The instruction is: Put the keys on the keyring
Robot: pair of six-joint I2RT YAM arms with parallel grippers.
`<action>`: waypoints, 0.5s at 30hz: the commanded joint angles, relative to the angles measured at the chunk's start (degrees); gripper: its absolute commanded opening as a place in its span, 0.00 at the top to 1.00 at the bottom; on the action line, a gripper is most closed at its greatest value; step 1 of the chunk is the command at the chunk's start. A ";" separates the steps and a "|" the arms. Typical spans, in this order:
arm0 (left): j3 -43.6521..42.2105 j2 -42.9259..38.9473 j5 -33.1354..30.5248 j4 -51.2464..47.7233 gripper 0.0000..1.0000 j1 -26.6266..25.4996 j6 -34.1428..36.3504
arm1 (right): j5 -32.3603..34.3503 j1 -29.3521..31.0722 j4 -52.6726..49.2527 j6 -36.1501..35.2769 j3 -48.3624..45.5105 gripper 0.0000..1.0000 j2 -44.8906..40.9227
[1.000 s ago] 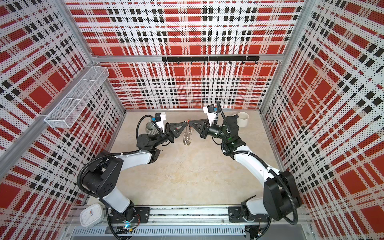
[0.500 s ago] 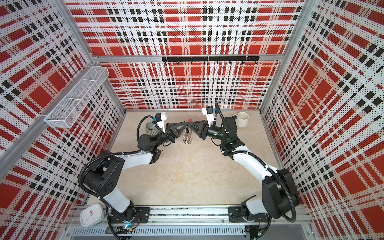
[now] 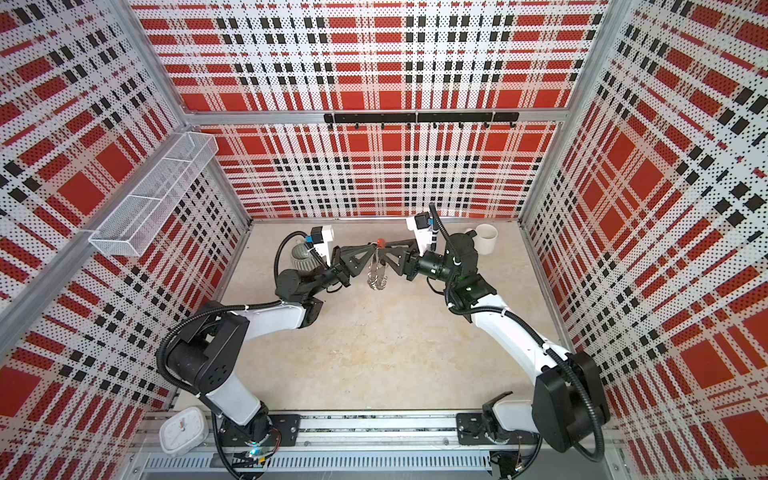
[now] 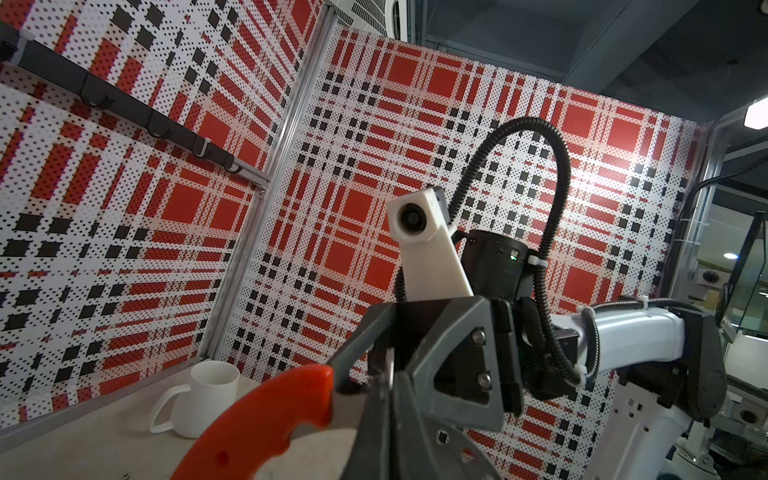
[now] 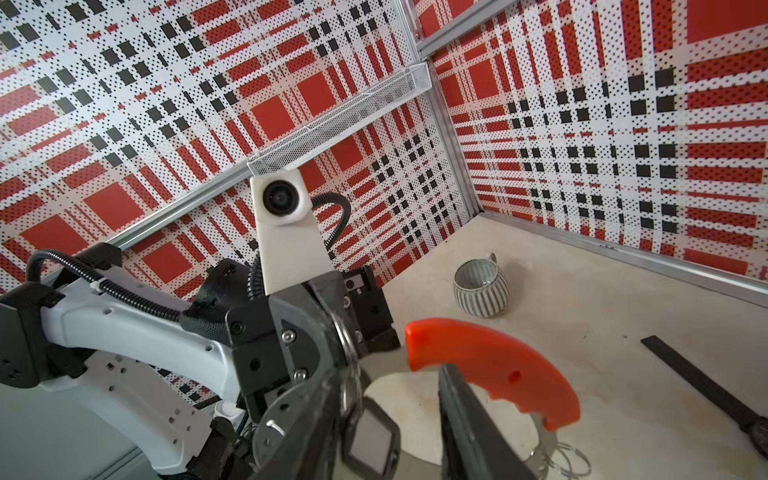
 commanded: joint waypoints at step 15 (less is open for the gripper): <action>0.84 -0.89 1.25 11.02 1.00 -0.61 -0.62 | -3.42 -0.31 3.51 0.63 2.32 0.82 1.41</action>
